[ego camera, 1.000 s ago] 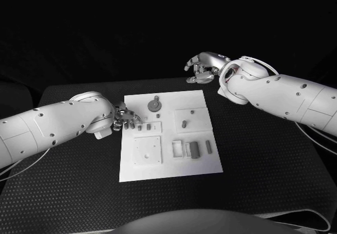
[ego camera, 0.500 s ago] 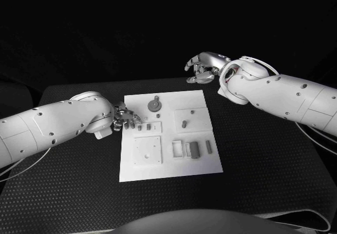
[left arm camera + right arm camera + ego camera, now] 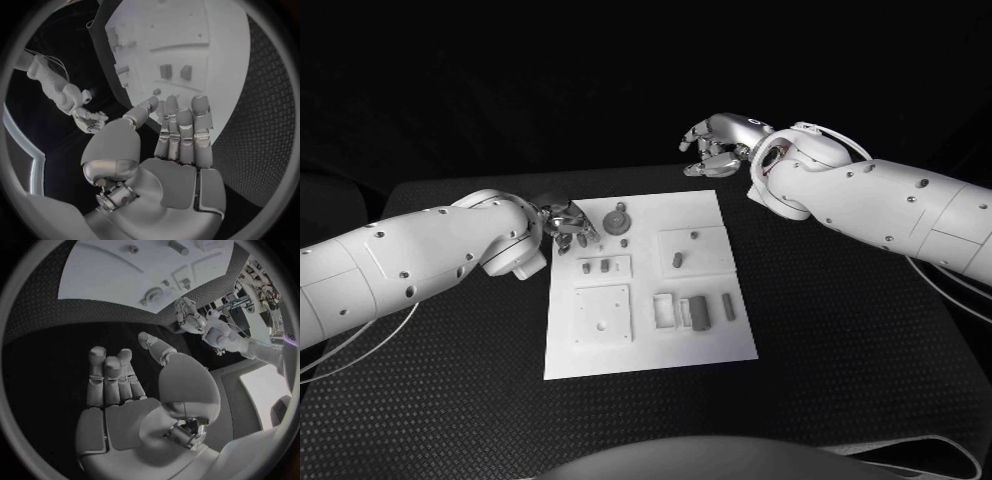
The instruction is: Assemble the parts on the task board
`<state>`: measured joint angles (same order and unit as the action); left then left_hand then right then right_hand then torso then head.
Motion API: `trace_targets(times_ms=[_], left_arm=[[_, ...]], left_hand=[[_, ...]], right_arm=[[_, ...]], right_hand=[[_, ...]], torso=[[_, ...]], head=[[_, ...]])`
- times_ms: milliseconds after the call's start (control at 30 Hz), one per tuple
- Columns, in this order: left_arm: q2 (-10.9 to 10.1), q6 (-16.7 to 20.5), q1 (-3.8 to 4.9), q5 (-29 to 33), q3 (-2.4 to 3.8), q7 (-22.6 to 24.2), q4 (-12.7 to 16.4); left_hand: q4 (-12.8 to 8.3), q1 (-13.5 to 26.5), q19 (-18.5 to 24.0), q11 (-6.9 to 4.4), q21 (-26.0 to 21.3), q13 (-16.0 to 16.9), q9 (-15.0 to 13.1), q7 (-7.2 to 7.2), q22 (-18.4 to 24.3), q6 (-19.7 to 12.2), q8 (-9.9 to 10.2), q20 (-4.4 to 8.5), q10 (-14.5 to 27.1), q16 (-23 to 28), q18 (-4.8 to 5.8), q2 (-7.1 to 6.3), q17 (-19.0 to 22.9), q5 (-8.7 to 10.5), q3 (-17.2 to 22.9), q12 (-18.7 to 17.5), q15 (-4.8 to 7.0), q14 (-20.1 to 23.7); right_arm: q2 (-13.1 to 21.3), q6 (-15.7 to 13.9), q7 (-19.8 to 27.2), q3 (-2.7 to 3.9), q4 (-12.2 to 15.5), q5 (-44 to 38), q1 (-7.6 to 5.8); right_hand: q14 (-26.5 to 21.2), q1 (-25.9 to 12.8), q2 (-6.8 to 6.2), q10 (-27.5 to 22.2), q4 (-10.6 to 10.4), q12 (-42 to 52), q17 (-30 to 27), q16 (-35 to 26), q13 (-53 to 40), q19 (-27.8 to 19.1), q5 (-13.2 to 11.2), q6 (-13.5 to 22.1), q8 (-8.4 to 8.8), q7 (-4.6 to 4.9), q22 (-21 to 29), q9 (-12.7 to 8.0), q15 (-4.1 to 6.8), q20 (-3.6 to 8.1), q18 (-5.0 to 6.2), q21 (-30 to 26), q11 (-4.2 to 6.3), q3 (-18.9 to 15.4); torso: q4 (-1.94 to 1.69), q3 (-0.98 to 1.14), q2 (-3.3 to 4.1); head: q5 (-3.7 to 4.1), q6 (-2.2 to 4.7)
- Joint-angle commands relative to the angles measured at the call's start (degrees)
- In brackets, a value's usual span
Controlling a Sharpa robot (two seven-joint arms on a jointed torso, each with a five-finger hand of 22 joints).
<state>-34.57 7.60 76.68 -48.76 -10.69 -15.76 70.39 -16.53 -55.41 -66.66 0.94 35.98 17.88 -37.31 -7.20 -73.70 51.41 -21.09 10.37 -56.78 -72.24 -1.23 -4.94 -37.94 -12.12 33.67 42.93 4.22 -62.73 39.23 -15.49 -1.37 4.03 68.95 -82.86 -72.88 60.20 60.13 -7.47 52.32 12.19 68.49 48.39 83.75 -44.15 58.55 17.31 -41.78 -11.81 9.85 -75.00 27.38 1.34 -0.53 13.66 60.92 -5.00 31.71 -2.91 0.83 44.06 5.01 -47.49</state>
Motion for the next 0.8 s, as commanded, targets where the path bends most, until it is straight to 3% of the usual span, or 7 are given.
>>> trace_targets(times_ms=[33,167,233,367,467,600,800], left_arm=[[0.34,8.44,0.03,-5.78,-0.05,11.29,0.49],[0.59,9.16,0.0,-12.78,-0.28,14.51,1.16],[0.94,8.76,-0.03,-17.91,-0.54,16.31,1.25],[1.28,11.08,-0.03,-26.75,-2.01,18.02,1.31],[1.8,13.08,-0.05,-31.47,-2.74,19.24,1.22],[2.68,14.65,-0.47,-36.12,-2.9,20.38,0.81],[4.76,15.13,-1.36,-42.03,-2.91,20.59,-0.55]], left_hand=[[0.09,-2.28,2.04,1.84,-1.45,-1.24,0.79,-1.3,0.52,-1.59,0.67,-1.3,3.18,1.73,-3.81,-0.75,0.92,0.43,0.66,-2.57,-1.19,2.28],[0.25,-4.93,8.41,4.86,-6.83,-3.88,2.03,-0.64,3.2,-2.07,1.68,-4.21,4.91,8.75,-2.89,-1.37,4.59,2.89,1.91,-7.72,-4.11,8.21],[-0.05,-6.81,7.45,5.5,-7.97,-5.7,3.05,-0.05,4.56,-2.76,2.75,-4.76,4.55,10.28,-3.36,-2.59,5.83,4.83,1.5,-11.27,-4.13,6.54],[-0.1,-8.14,3.35,5.19,-7.02,-7.88,4.96,0.27,4.79,-3.75,4.38,-4.38,2.39,8.88,-4.55,-3.93,5.33,5.29,-0.68,-16.13,-3.97,2.74],[-0.06,-9.11,1.58,4.7,-5.73,-8.81,5.87,0.63,3.85,-2.76,4.44,-3.92,1.02,6.91,-5.04,-4.72,4.35,7.6,-2.03,-18.73,-3.39,1.45],[-0.04,-8.98,1.5,4.68,-5.37,-9.34,6.38,1.0,3.26,-0.95,3.97,-3.9,0.25,6.19,-5.11,-5.27,4.06,9.19,-2.95,-20.53,-3.46,1.67],[-0.1,-11.22,0.4,4.21,-3.95,-9.5,7.36,1.29,1.91,-0.25,4.4,-3.49,-1.87,4.04,-5.52,-5.92,3.42,8.93,-3.05,-21.87,-2.97,0.89]], right_arm=[[0.08,0.1,0.36,0.03,-0.02,-0.13,0.03],[0.14,0.08,0.4,0.03,-0.01,-0.13,0.03],[0.16,0.1,0.41,0.03,-0.1,-0.13,0.03],[0.14,0.1,0.42,0.03,-0.18,-0.12,0.03],[0.08,0.15,0.44,0.03,-0.24,-0.12,0.04],[-0.12,0.22,0.44,0.02,-0.3,-0.12,0.05],[-0.26,0.24,0.45,0.02,-0.35,-0.12,0.06]], right_hand=[[-0.12,-0.02,0.27,-0.08,-0.01,0.23,-0.08,-0.02,0.09,0.14,0.02,0.63,-0.27,1.87,-0.42,-0.09,-0.3,0.45,1.34,-0.37,-0.18,-0.21],[-0.12,-0.06,0.27,-0.08,-0.04,0.24,-0.08,-0.02,0.09,0.15,0.02,0.63,-0.28,1.87,-0.42,-0.1,-0.31,0.45,1.34,-0.37,-0.18,-0.23],[-0.12,-0.08,0.27,-0.08,-0.05,0.24,-0.08,-0.02,0.09,0.15,0.01,0.63,-0.28,1.87,-0.42,-0.1,-0.31,0.45,1.34,-0.37,-0.18,-0.24],[-0.12,-0.09,0.27,-0.08,-0.06,0.24,-0.08,-0.02,0.1,0.15,0.01,0.62,-0.28,1.87,-0.42,-0.1,-0.31,0.45,1.34,-0.37,-0.18,-0.24],[-0.12,-0.08,0.31,-0.07,-0.06,0.24,-0.09,-0.02,0.1,0.15,0.02,0.62,-0.29,1.87,-0.42,-0.11,-0.31,0.45,1.34,-0.37,-0.18,-0.23],[-0.11,-0.06,0.33,-0.07,-0.05,0.25,-0.09,-0.02,0.1,0.16,0.02,0.62,-0.29,1.86,-0.42,-0.11,-0.3,0.45,1.34,-0.37,-0.18,-0.22],[-0.11,-0.01,0.35,-0.07,-0.01,0.25,-0.09,-0.01,0.11,0.16,0.03,0.62,-0.3,1.86,-0.42,-0.12,-0.3,0.46,1.34,-0.37,-0.18,-0.21]], torso=[[-0.13,0.0,0.01],[-0.11,-0.03,0.04],[-0.09,-0.08,0.08],[-0.08,-0.12,0.04],[-0.03,-0.11,0.05],[0.11,-0.12,0.17],[0.01,-0.12,0.12]], head=[[0.0,0.15],[-0.02,0.28],[-0.04,0.26],[-0.11,0.42],[-0.11,0.61],[-0.1,0.69],[-0.02,0.73]])
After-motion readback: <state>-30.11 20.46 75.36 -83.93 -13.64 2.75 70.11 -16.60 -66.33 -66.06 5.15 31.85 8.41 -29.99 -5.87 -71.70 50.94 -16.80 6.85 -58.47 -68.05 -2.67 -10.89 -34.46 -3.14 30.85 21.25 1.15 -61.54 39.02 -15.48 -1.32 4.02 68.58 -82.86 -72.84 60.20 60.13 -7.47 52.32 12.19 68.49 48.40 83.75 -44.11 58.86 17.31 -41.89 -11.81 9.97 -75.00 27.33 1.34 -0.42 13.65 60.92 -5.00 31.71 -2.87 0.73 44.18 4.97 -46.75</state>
